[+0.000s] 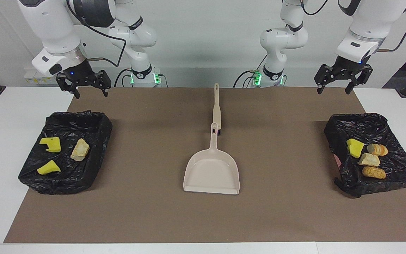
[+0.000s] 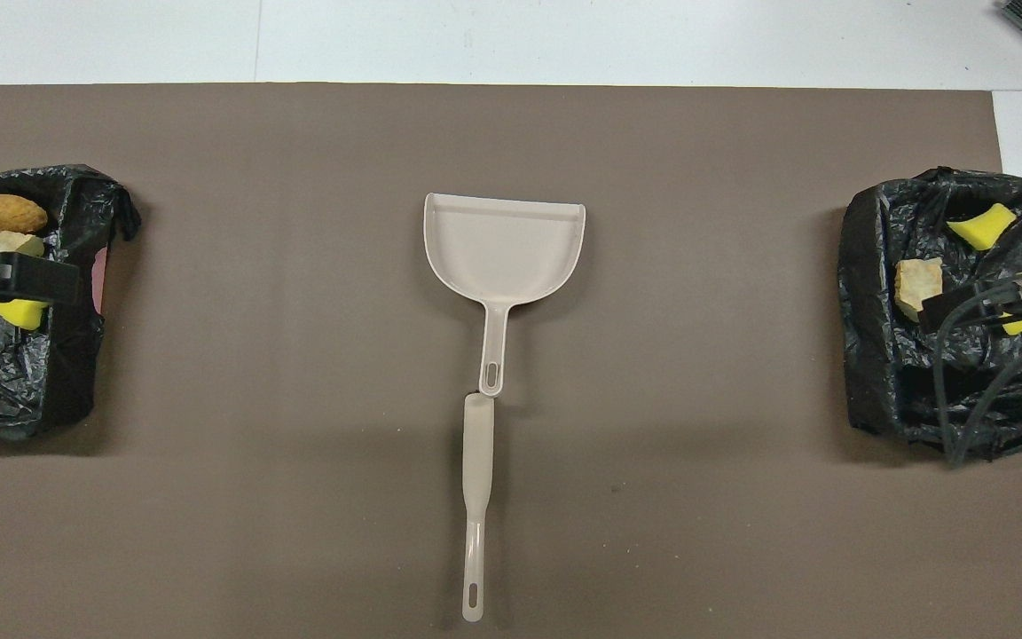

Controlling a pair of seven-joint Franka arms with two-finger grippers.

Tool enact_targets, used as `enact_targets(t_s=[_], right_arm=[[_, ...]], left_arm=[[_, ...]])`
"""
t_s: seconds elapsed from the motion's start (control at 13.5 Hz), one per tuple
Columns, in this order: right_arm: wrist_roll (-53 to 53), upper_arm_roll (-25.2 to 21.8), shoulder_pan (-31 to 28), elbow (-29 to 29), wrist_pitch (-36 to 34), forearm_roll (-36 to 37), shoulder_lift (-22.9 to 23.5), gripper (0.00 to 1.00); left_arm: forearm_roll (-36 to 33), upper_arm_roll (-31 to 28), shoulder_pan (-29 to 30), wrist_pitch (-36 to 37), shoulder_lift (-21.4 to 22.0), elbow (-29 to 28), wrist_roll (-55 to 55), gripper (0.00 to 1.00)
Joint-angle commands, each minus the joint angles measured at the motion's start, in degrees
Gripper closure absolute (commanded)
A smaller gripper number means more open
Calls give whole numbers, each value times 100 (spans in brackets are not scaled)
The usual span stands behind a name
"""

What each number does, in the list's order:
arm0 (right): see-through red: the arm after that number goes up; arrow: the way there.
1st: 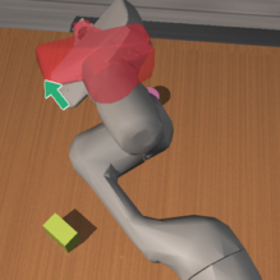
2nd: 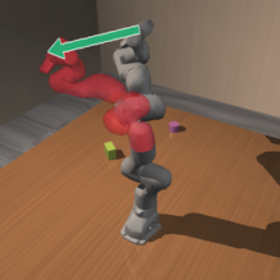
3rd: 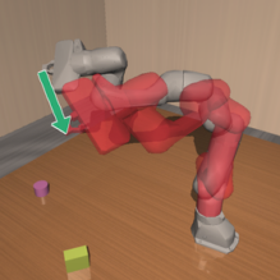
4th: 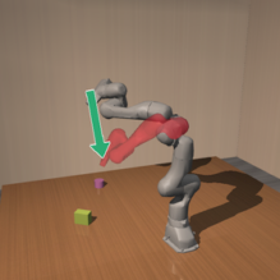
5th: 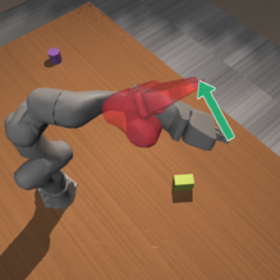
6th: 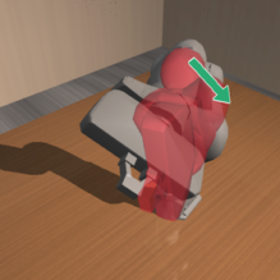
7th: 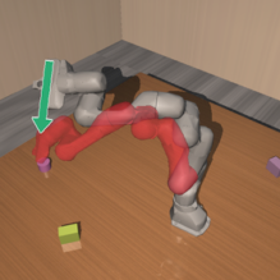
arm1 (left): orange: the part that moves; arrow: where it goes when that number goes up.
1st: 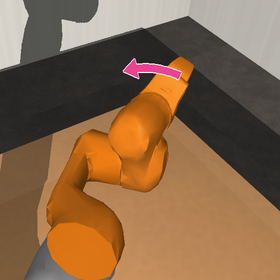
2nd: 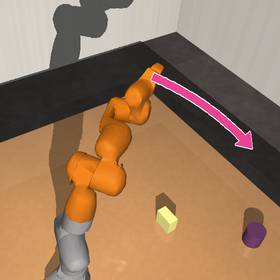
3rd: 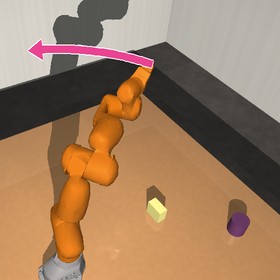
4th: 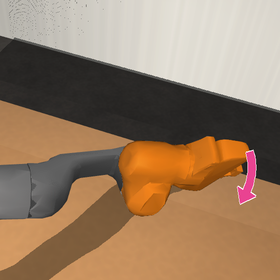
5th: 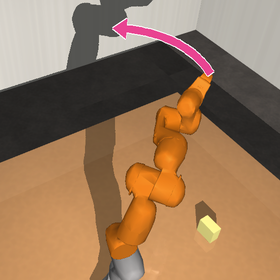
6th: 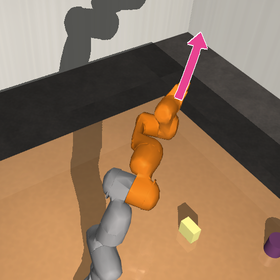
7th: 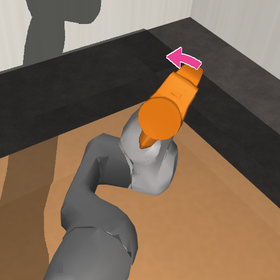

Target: Sweep and dump trash in bin

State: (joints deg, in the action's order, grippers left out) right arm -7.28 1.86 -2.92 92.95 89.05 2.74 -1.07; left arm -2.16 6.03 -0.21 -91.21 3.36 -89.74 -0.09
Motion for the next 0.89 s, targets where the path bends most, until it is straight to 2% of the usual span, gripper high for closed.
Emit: enact_targets(t_s=[0.0,0.81], right_arm=[[104,51,-60,-32,-28,-19,-7,0],[104,51,-60,-32,-28,-28,-7,0]], left_arm=[[276,-83,39,77,164,9,-17,0],[356,-84,39,183,209,-8,-27,0]])
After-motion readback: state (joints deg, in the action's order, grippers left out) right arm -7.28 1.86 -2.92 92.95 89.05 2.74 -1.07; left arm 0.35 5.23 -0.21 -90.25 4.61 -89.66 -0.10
